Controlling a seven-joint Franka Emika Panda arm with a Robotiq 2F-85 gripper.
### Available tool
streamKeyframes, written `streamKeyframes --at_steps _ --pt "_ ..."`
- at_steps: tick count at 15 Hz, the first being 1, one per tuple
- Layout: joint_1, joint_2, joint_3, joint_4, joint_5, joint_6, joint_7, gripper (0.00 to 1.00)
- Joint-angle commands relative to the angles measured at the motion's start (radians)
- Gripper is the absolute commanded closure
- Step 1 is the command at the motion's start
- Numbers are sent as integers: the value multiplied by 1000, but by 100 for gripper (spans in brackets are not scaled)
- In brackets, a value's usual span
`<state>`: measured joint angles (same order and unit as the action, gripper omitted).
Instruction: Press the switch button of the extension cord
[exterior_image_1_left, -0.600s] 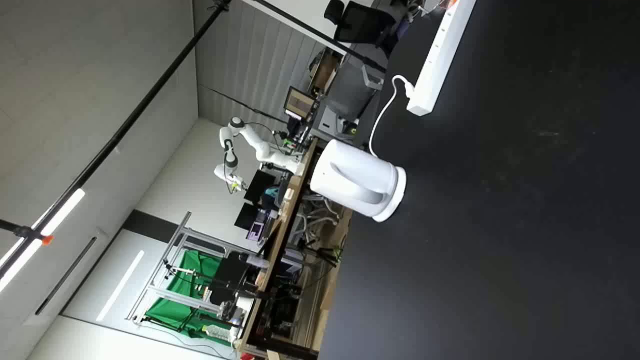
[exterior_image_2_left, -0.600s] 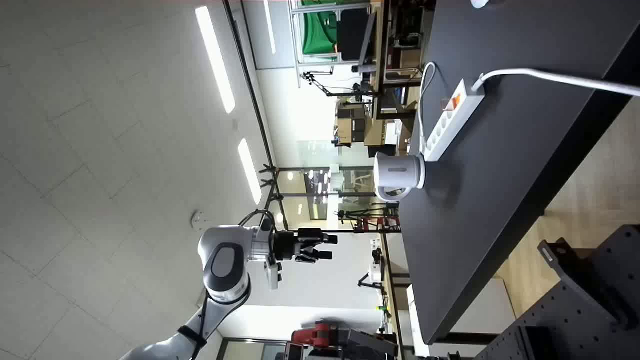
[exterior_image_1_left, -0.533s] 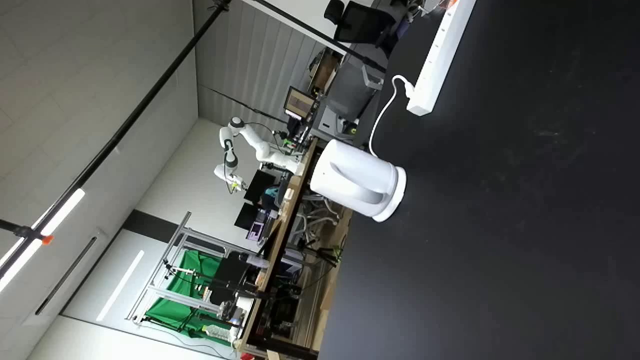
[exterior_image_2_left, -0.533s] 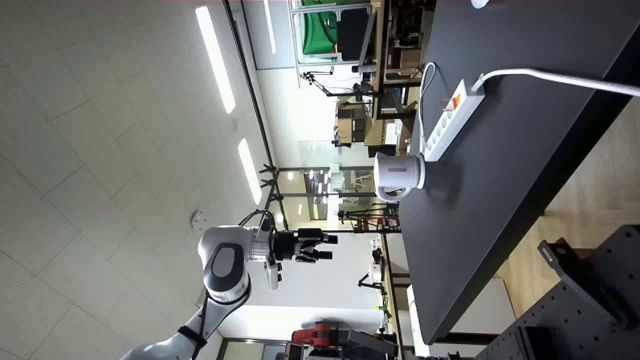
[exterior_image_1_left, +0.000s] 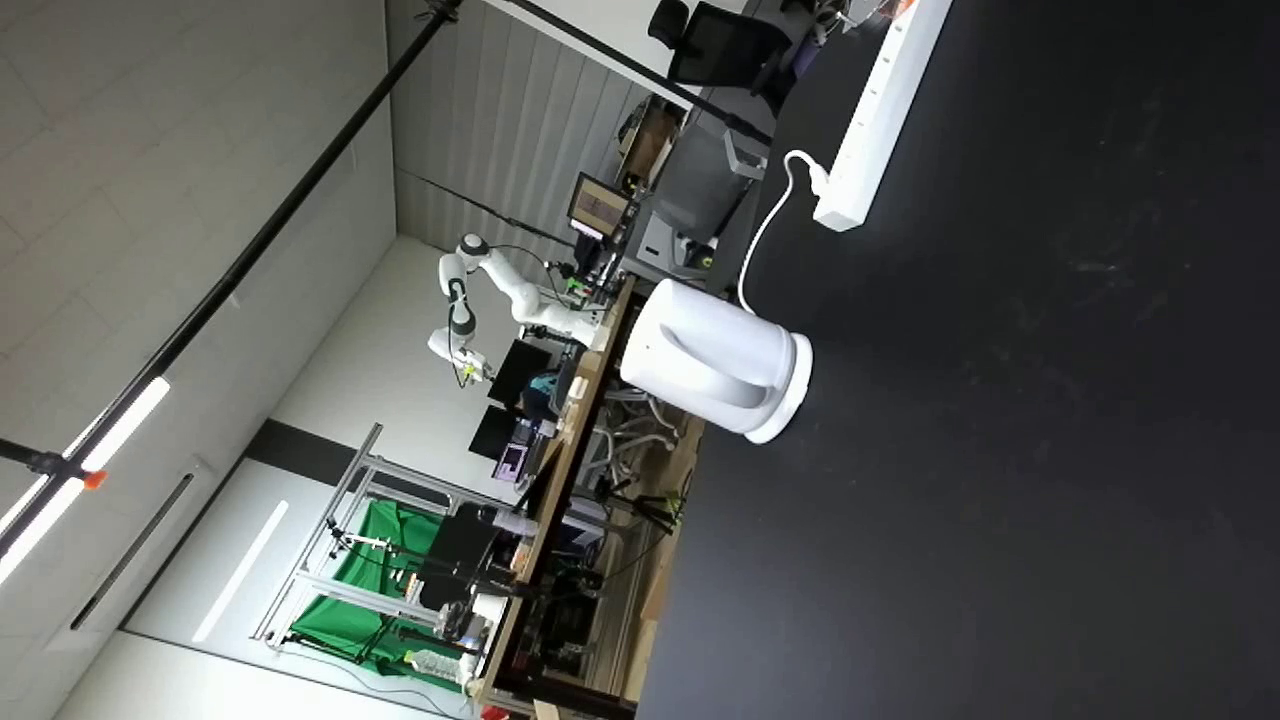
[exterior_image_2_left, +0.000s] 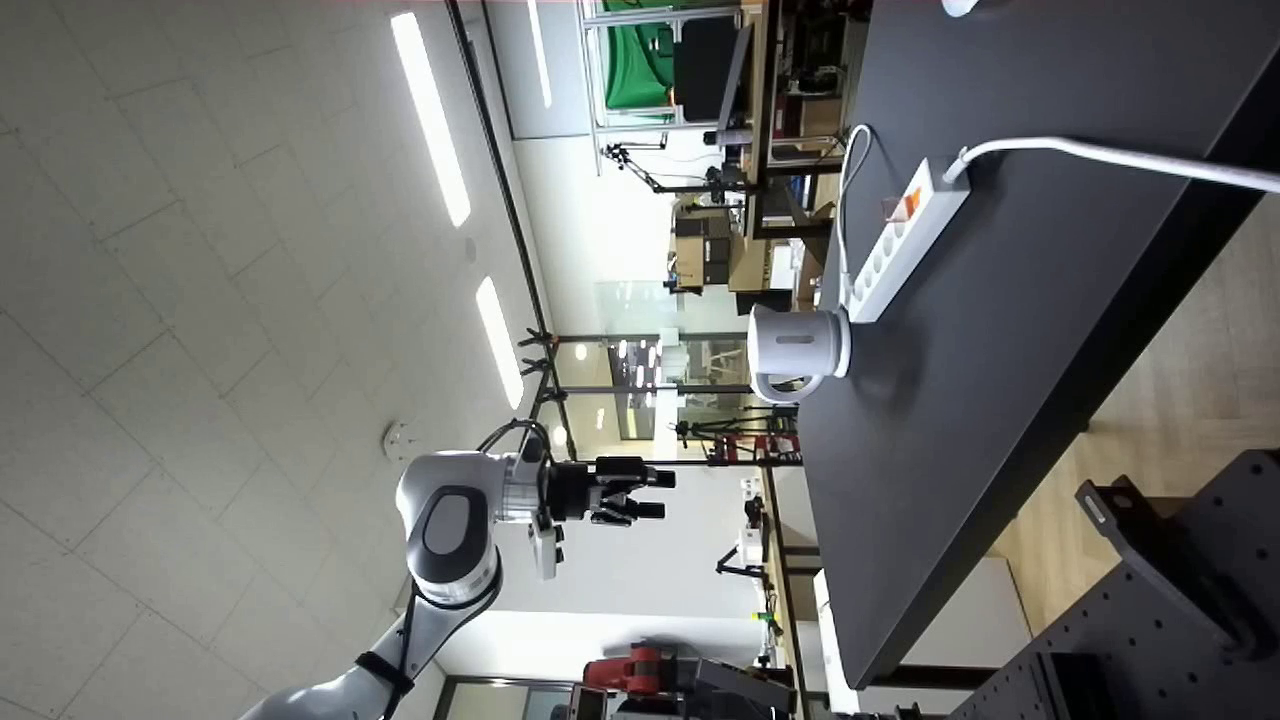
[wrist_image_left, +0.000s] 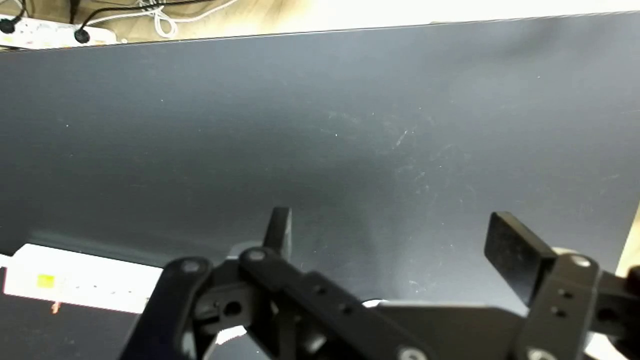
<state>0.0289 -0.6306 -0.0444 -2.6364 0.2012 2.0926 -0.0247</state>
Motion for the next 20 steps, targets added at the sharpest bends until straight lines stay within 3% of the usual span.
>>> streamKeyframes --at_steps 1,7,13,15,17,18,20 --pt "-3 0 3 2 1 -3 -1 0" --pt "-121 127 -23 46 -120 241 9 0" --pt "-266 419 -90 164 -242 548 52 0" --pt "-300 521 -107 237 -274 578 76 0" --pt "-294 587 -144 319 -233 464 38 0" --pt "-285 510 -140 215 -244 547 20 0" --pt "-287 575 -157 277 -241 505 18 0"
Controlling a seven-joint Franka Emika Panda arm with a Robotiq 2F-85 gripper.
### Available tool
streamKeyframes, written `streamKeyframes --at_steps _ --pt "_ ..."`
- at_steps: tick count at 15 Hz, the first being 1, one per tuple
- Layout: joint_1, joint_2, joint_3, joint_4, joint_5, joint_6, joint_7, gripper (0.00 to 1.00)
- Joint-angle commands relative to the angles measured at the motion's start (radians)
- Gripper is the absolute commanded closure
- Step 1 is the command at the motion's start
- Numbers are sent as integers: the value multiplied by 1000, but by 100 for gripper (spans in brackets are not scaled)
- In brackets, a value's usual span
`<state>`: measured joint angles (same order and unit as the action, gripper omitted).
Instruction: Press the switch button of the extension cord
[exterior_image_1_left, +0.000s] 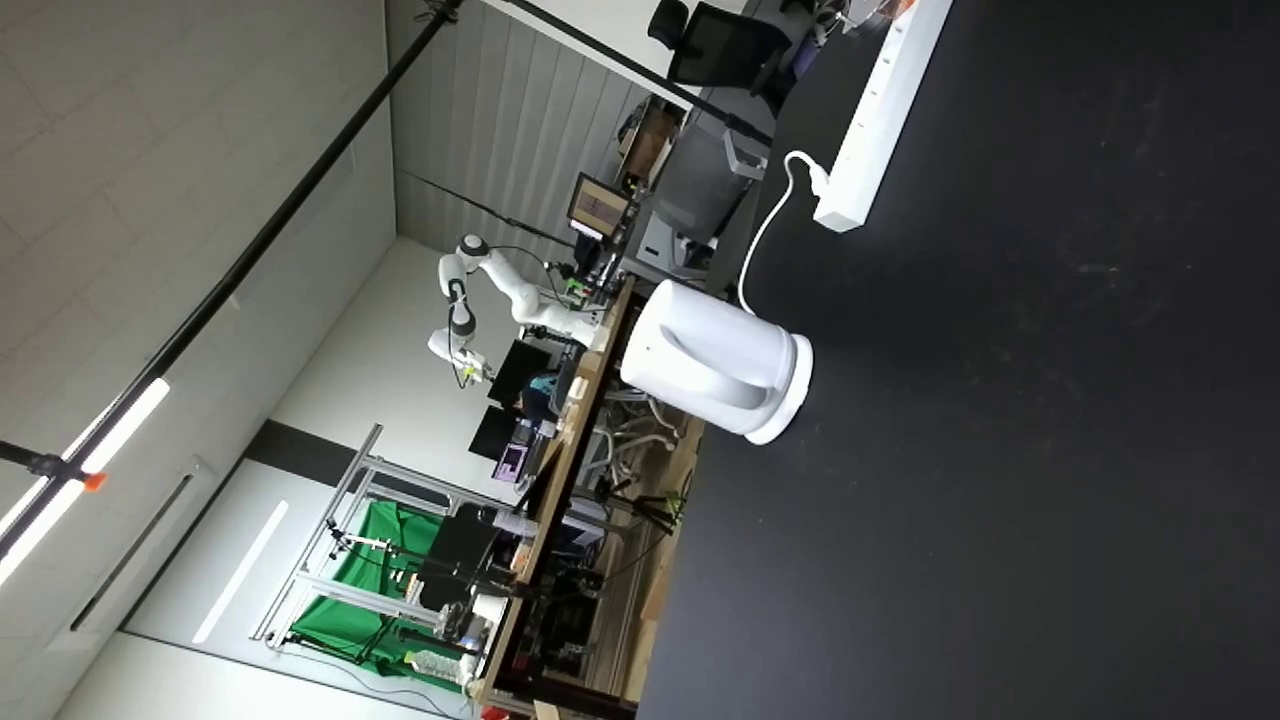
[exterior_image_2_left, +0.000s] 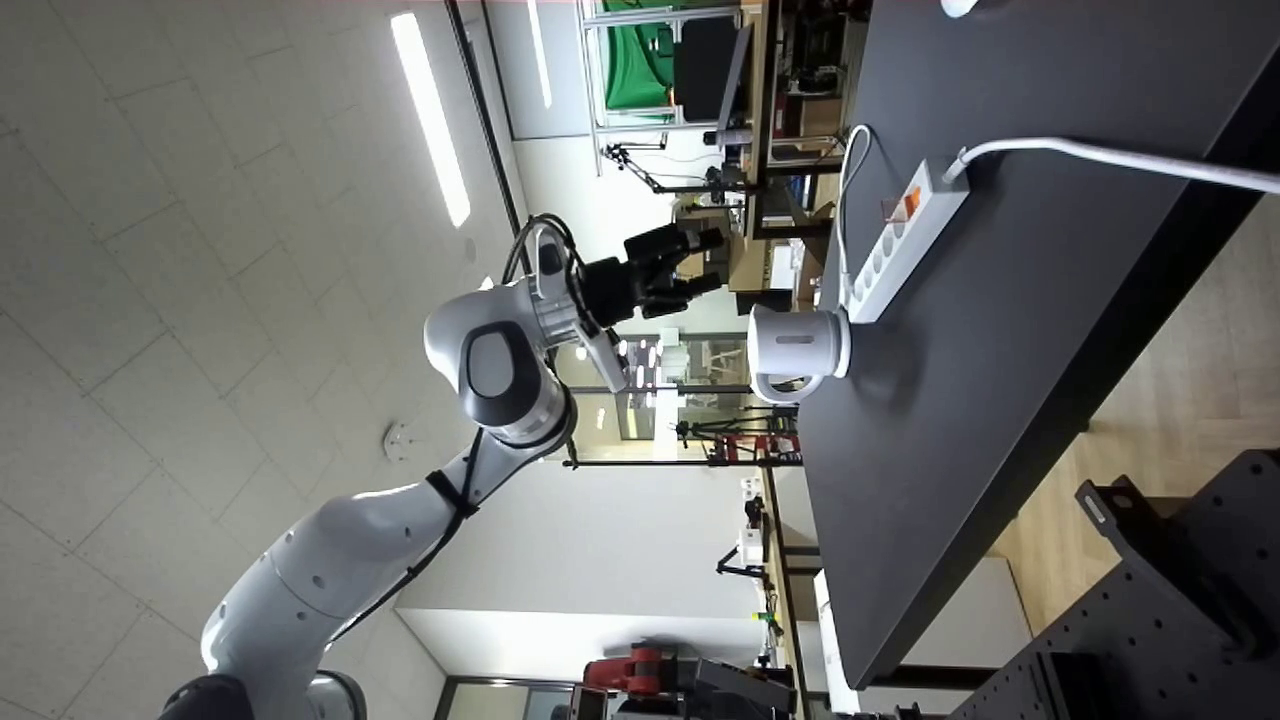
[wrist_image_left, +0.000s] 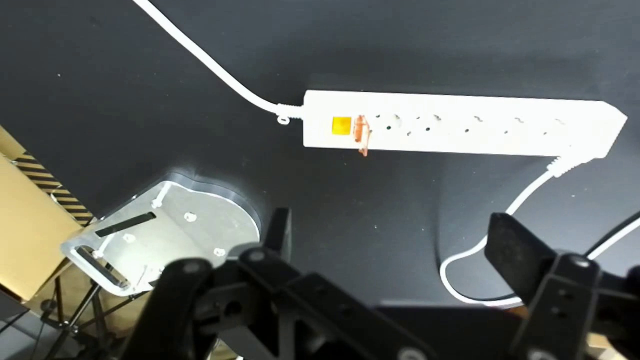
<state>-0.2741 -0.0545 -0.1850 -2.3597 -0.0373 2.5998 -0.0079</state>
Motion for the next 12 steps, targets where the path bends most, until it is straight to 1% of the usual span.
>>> streamKeyframes --at_steps 1,9,12 --pt "17 12 -17 16 -2 -9 1 0" --pt "20 15 -16 23 -1 -15 1 0" --pt "29 135 -9 95 -24 53 49 0"
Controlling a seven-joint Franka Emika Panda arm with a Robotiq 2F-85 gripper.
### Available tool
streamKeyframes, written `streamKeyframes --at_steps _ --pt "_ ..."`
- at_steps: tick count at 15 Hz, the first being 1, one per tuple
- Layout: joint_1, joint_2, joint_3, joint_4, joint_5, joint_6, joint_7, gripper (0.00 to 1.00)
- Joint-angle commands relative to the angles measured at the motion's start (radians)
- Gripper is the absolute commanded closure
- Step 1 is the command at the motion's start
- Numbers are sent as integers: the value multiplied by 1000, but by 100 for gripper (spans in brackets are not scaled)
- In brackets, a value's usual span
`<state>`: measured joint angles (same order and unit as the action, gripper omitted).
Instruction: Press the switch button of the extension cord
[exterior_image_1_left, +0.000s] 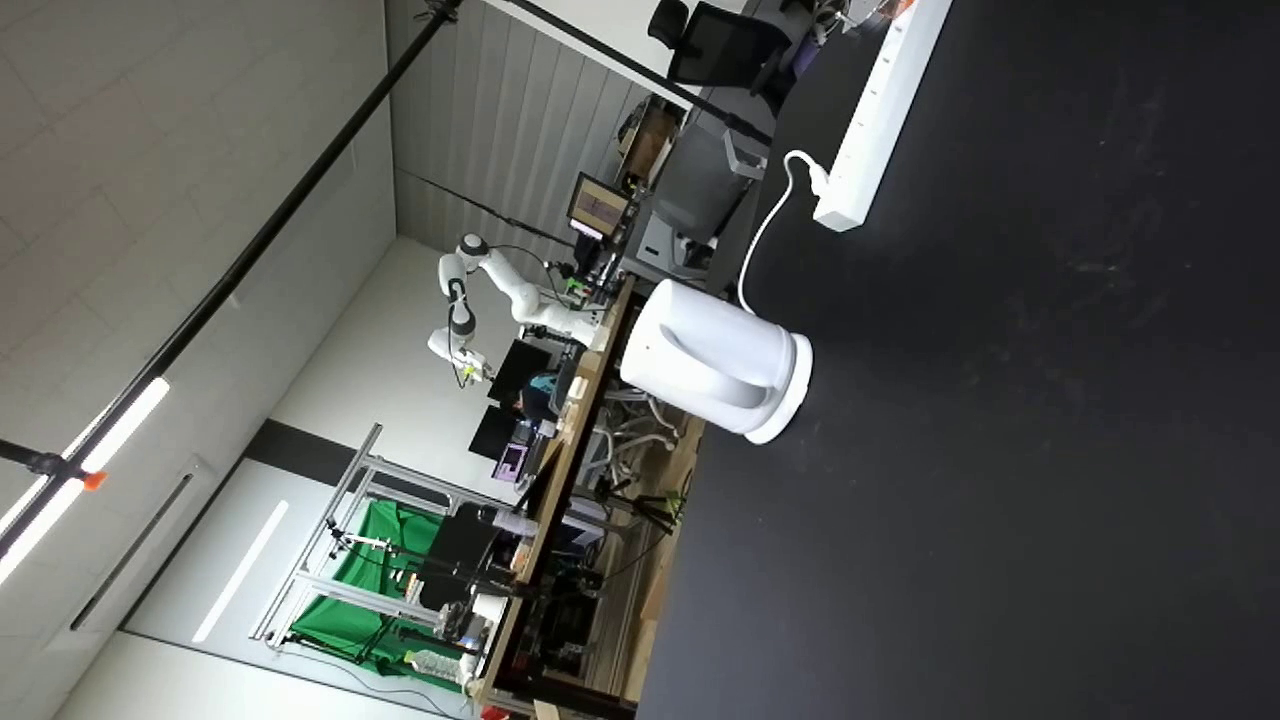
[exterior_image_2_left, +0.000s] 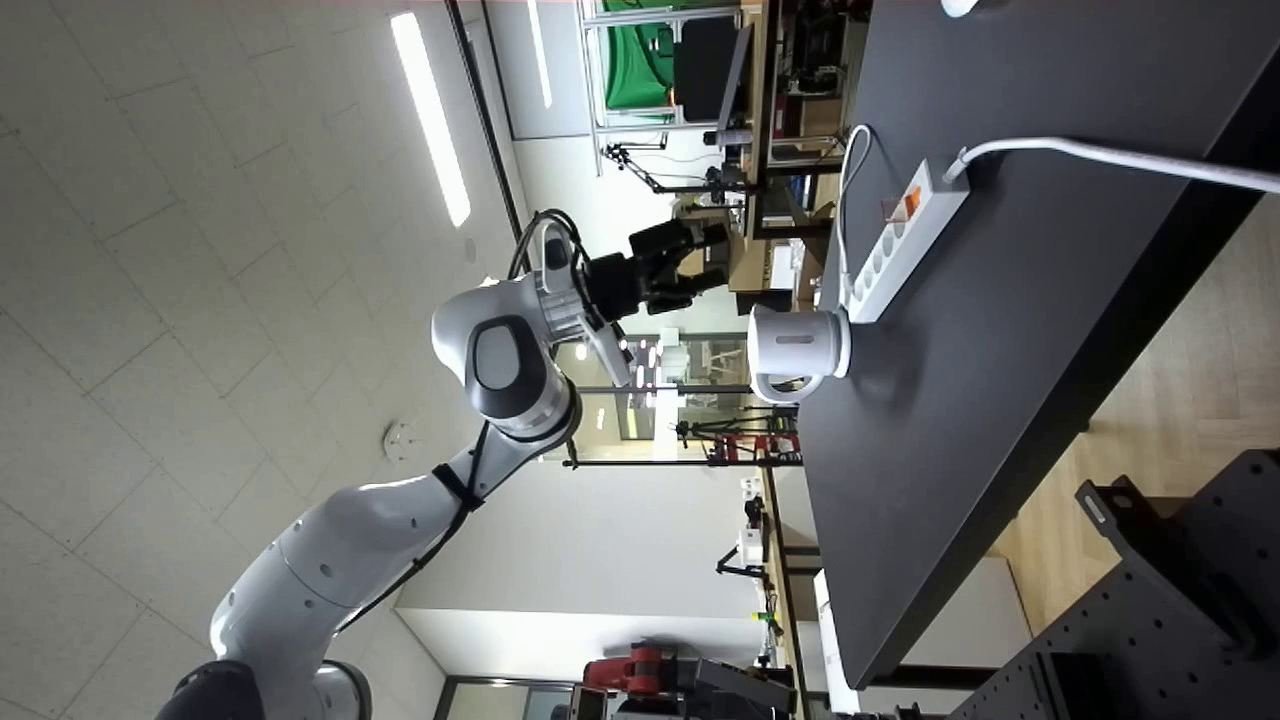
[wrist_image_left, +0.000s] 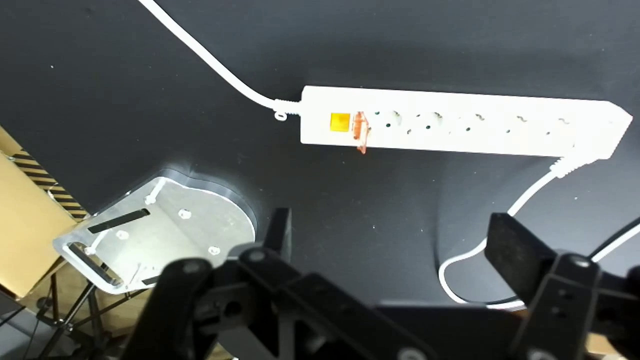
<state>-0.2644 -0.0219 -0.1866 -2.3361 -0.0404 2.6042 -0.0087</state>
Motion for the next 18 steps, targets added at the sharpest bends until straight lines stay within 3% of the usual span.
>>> streamKeyframes --at_steps 1,4,5,7,12,16,18 --pt "23 154 -8 104 -26 70 67 0" --pt "30 272 -23 192 -16 130 74 0" --pt "31 306 -25 217 -7 145 69 25" --pt "31 359 -32 258 1 159 63 33" --pt "38 426 -52 296 -2 145 69 69" --pt "91 464 -70 276 -19 161 128 97" --pt "131 478 -93 279 -37 142 169 100"
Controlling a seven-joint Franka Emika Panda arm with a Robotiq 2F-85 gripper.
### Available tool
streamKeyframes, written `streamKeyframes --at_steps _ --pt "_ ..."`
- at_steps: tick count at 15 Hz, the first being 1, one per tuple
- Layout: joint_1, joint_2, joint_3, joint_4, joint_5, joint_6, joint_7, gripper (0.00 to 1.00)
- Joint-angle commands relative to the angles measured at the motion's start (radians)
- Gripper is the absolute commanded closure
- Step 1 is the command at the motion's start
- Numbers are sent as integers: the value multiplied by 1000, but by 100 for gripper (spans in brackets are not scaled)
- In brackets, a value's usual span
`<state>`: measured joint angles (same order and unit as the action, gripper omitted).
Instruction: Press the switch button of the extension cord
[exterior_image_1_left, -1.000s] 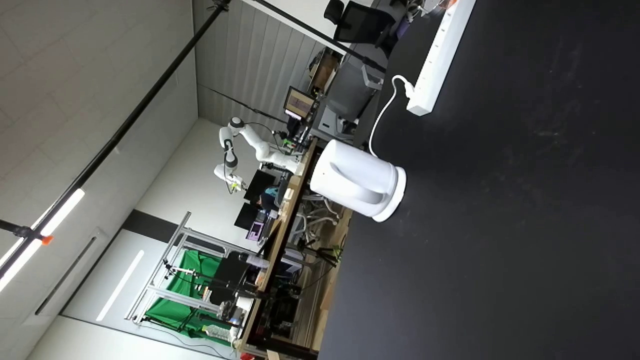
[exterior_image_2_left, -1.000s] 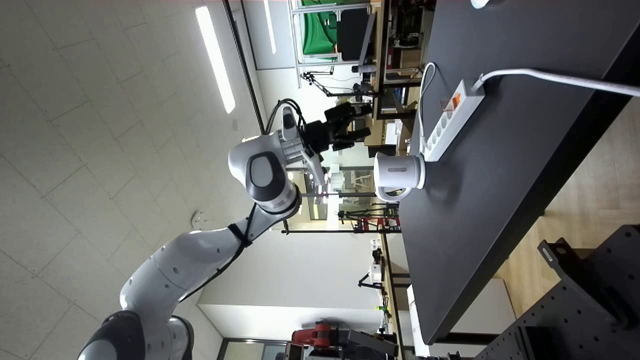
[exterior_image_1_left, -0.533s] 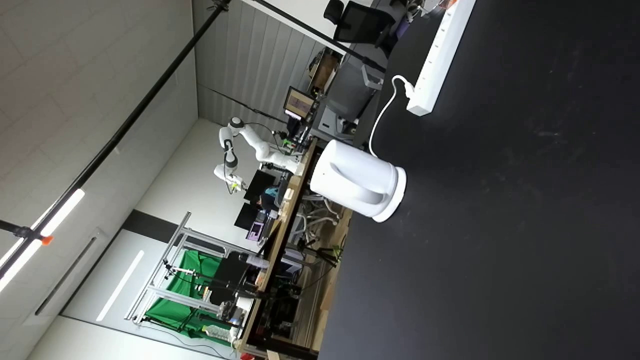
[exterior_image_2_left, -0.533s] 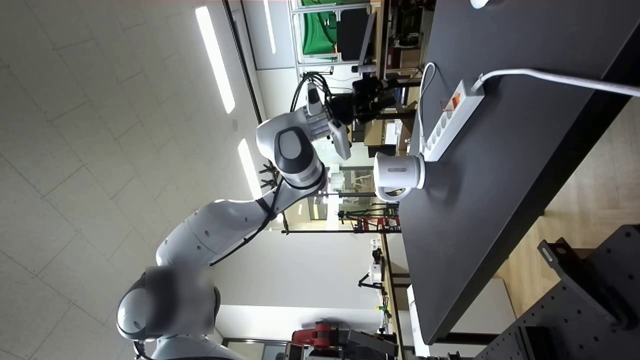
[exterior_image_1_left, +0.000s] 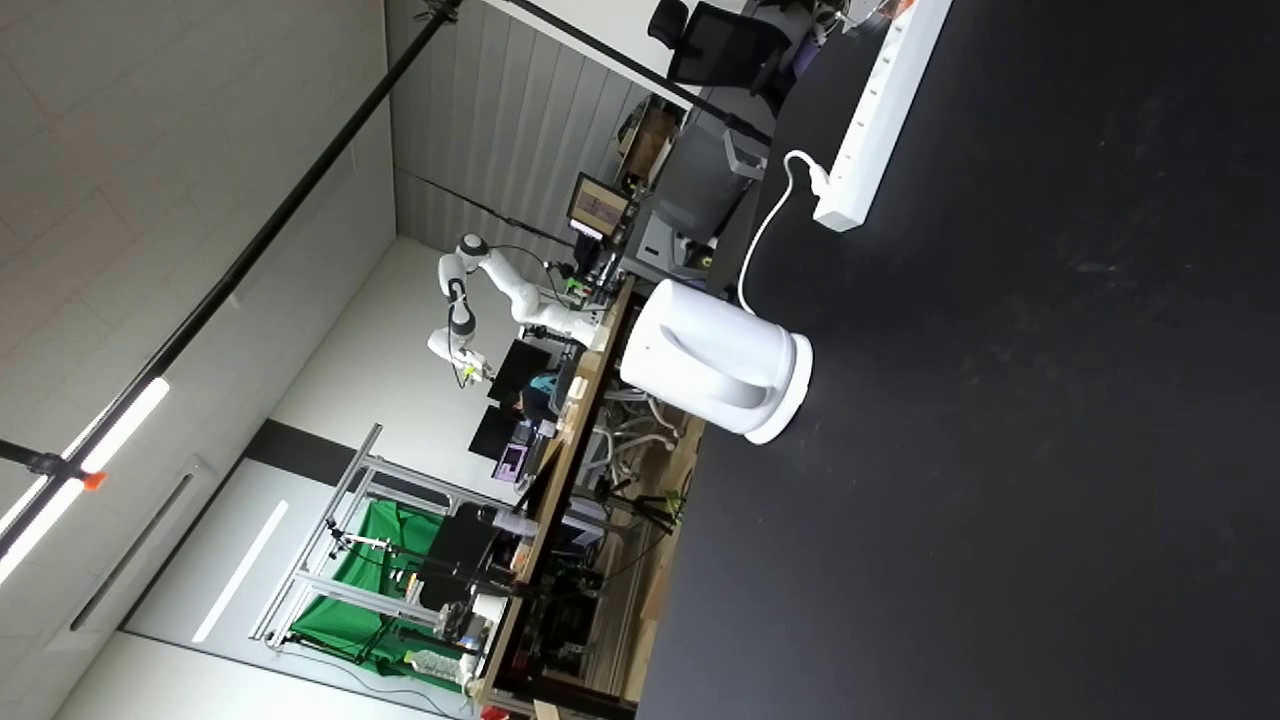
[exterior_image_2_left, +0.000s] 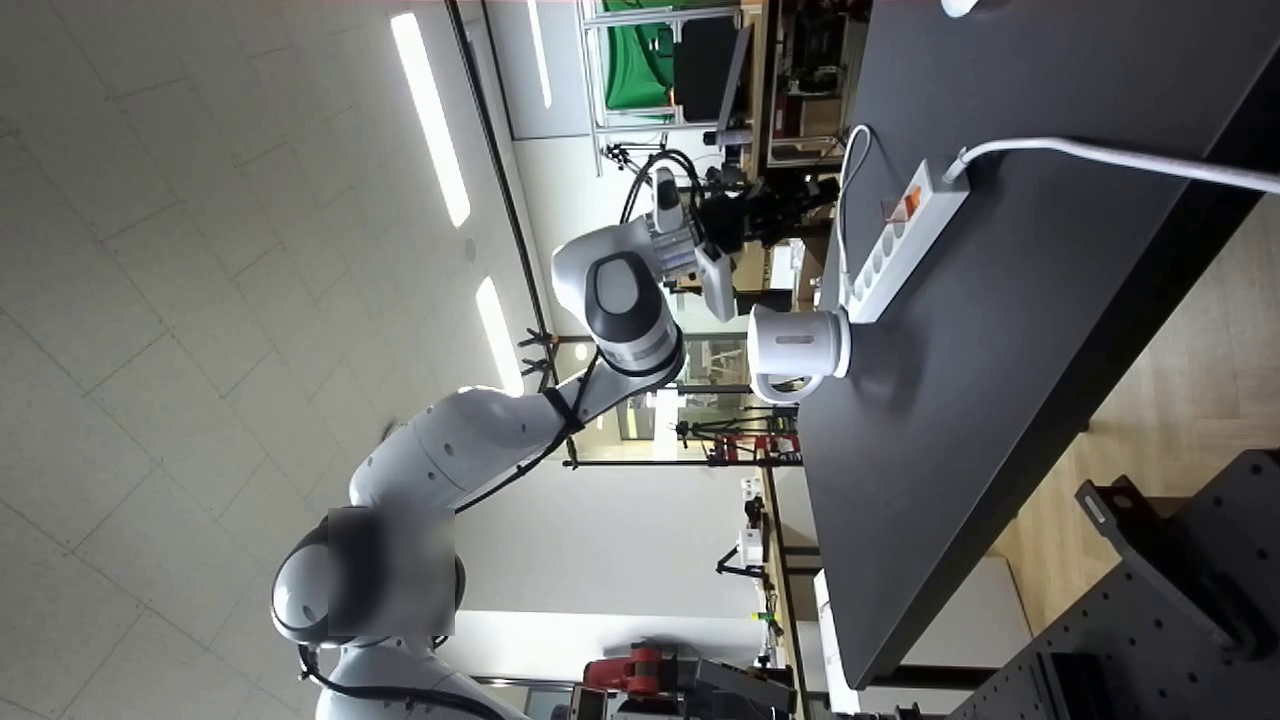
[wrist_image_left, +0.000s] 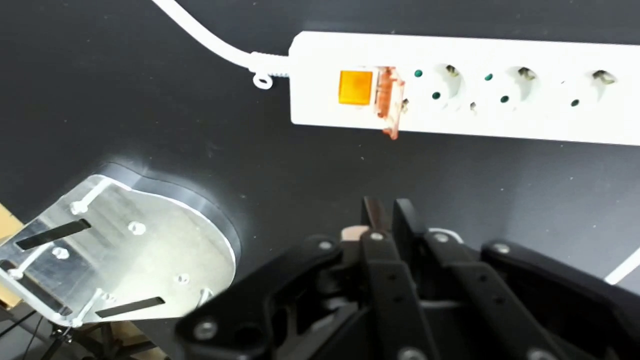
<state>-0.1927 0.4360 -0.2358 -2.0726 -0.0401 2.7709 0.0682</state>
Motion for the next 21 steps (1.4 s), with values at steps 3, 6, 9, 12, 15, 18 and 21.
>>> streamKeyframes --at_steps 3,6,9,12,15,18,21 --pt "130 40 -104 16 -74 -20 194 100" --pt "154 30 -127 16 -76 -39 222 100" --pt "177 17 -154 6 -98 -58 238 100" --pt "190 10 -171 -3 -126 -65 256 100" --pt "194 3 -178 -14 -147 -76 269 100" --pt "171 7 -164 -9 -133 -79 255 100" --pt "160 2 -167 -12 -134 -90 250 100"
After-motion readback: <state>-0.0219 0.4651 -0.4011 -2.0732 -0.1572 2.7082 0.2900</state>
